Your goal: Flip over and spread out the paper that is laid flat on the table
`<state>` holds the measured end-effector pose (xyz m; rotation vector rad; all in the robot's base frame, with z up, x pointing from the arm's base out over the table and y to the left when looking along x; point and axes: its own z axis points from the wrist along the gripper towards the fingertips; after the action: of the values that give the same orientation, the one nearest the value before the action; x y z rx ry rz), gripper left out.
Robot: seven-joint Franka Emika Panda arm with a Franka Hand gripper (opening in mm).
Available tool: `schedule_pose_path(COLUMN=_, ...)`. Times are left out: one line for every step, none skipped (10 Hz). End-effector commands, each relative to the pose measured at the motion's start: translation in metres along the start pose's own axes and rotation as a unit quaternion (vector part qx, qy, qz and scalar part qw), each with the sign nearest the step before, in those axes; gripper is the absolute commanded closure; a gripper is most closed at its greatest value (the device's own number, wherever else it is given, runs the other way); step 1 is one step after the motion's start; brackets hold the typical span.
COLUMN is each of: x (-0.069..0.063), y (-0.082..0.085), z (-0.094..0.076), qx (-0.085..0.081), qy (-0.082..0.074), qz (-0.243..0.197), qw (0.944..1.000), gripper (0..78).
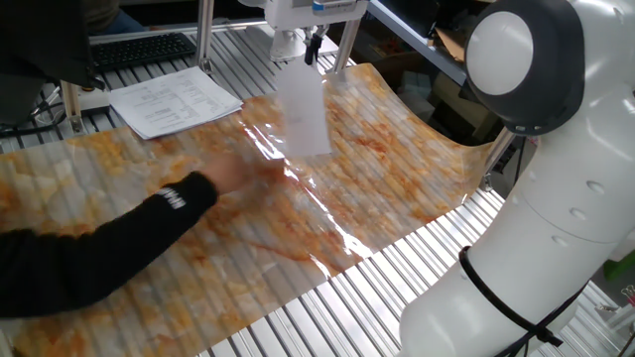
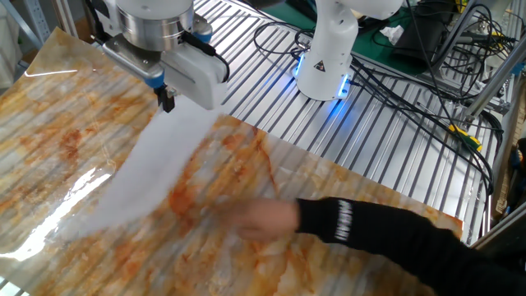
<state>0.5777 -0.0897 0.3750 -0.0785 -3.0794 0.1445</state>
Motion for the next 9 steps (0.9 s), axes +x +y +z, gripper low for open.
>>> schedule_pose_path(x=0.011, y=0.02, z=0.007, qx=0.003, qy=-0.003, qz=0.023, qw=0.9997, gripper=76.3)
schedule_pose_path(x=0.015, y=0.026, z=0.01, qx=0.002, qy=-0.003, qz=0.028, qw=0.9996, gripper=76.3)
schedule_pose_path(x=0.017, y=0.029, z=0.011, qx=0.001, qy=-0.003, qz=0.031, qw=0.9995, gripper=76.3)
schedule_pose_path(x=0.017, y=0.034, z=0.013, qx=0.0, qy=-0.003, qz=0.034, qw=0.9994, gripper=76.3)
schedule_pose_path(x=0.016, y=0.037, z=0.014, qx=-0.001, qy=-0.001, qz=0.034, qw=0.9994, gripper=76.3)
schedule_pose_path(x=0.016, y=0.04, z=0.015, qx=-0.004, qy=0.0, qz=0.036, qw=0.9993, gripper=76.3)
schedule_pose_path(x=0.016, y=0.044, z=0.017, qx=-0.004, qy=0.0, qz=0.04, qw=0.9992, gripper=76.3)
schedule_pose_path(x=0.014, y=0.049, z=0.019, qx=-0.005, qy=0.0, qz=0.045, qw=0.999, gripper=76.3)
schedule_pose_path(x=0.013, y=0.053, z=0.02, qx=-0.006, qy=0.0, qz=0.048, qw=0.9988, gripper=76.3)
